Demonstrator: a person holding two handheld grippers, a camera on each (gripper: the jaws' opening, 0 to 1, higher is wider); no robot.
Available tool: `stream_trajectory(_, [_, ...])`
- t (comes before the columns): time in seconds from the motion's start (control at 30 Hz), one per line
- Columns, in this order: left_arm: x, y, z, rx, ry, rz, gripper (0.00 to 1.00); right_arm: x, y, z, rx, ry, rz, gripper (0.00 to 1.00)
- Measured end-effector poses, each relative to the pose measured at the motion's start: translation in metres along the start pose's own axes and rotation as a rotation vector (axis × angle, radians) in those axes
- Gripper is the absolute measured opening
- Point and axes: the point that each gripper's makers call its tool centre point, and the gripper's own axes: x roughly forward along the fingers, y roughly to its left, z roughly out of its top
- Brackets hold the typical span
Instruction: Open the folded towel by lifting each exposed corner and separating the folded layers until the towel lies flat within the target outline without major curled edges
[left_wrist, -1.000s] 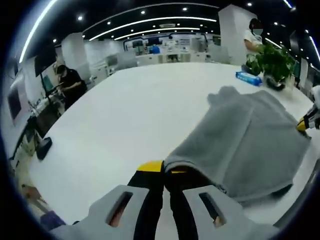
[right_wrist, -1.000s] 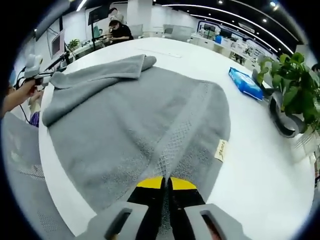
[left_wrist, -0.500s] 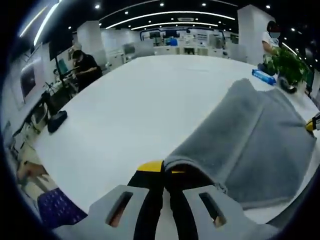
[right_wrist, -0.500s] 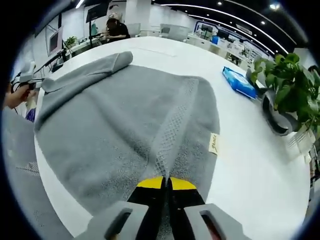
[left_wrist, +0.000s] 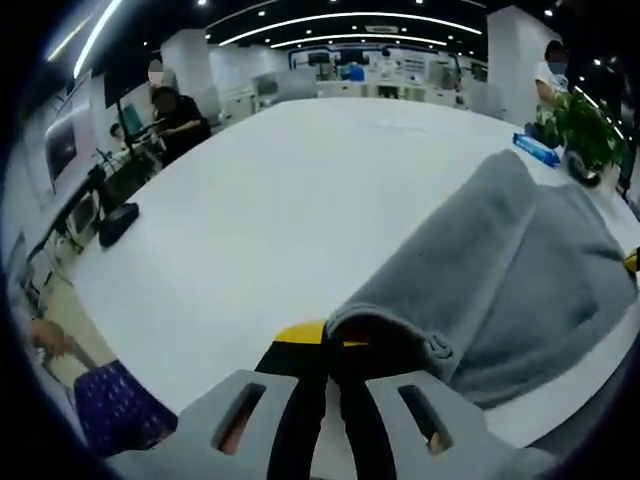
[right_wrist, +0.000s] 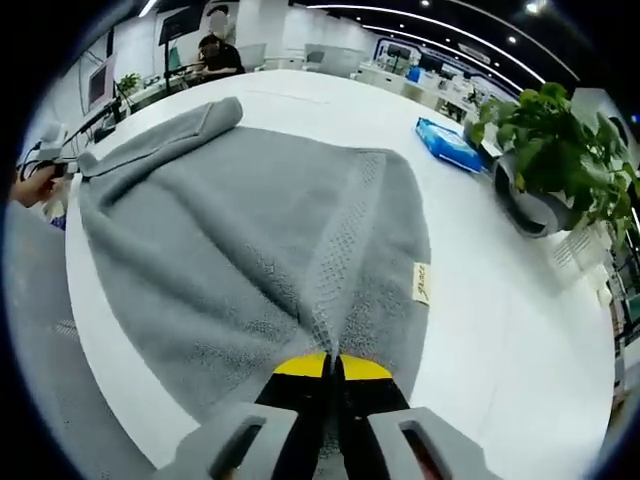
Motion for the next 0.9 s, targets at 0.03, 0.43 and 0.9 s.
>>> stream_trajectory(0.03, [0.000,0.000,0.000,-0.002,0.000,-0.001,0.02,-0.001,0.000,-0.001,0.002,-0.001,0.001,0.00])
stream_trajectory(0.43, [-0.014,0.000,-0.012,-0.039,0.020,-0.005,0.02,-0.013,0.002,-0.020,0.031,-0.005,-0.028,0.00])
stream_trajectory(0.9, [-0.055,0.002,-0.026,-0.109,-0.028,-0.038,0.04,-0.026,0.004,-0.036,0.173,-0.048,-0.027,0.03])
